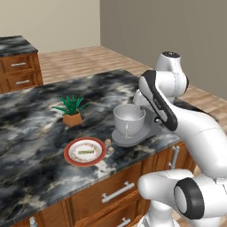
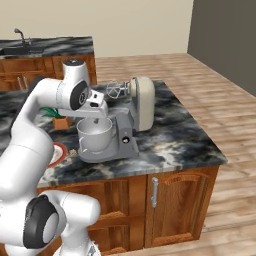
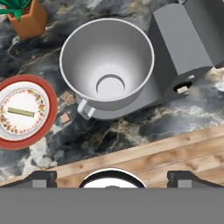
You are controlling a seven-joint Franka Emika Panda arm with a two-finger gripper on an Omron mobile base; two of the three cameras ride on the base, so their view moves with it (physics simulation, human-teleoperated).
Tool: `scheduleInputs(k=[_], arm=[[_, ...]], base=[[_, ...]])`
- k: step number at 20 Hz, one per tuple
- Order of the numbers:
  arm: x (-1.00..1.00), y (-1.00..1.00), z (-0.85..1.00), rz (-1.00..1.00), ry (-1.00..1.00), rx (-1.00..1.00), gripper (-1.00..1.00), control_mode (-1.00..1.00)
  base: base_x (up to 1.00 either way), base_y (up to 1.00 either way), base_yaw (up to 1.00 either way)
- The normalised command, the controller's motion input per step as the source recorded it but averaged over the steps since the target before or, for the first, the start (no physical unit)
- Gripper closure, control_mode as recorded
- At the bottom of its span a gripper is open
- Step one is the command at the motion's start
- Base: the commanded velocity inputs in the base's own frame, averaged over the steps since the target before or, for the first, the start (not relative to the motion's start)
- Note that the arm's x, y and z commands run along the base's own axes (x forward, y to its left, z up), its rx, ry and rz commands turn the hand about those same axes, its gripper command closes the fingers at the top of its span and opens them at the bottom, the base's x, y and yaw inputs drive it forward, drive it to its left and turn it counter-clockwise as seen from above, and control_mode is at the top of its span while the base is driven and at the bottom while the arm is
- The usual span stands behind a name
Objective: Add butter and sugar cubes to the stand mixer bowl and then turn on the stand mixer to begin making frosting.
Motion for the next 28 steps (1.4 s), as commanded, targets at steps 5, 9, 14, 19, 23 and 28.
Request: scheduleInputs(k=[5, 9, 14, 19, 23, 28], arm=[[0.28, 0.29, -0.2, -0.01, 0.01, 0.0, -1.0, -1.0], [0.17, 0.59, -0.09, -0.11, 0.06, 0.0, -1.0, -1.0], [0.0, 0.59, -0.06, -0.24, 0.11, -0.01, -1.0, -1.0], [-0.01, 0.16, -0.14, -0.23, 0.09, 0.0, -1.0, -1.0], [-0.01, 0.11, -0.12, -0.23, 0.09, 0.0, -1.0, -1.0], [0.0, 0.24, -0.26, -0.24, 0.07, -0.03, -1.0, -1.0]], base=[[0.0, 0.0, 0.0], [0.0, 0.0, 0.0], [0.0, 0.0, 0.0], [0.0, 0.0, 0.0], [0.0, 0.0, 0.0], [0.0, 0.0, 0.0]])
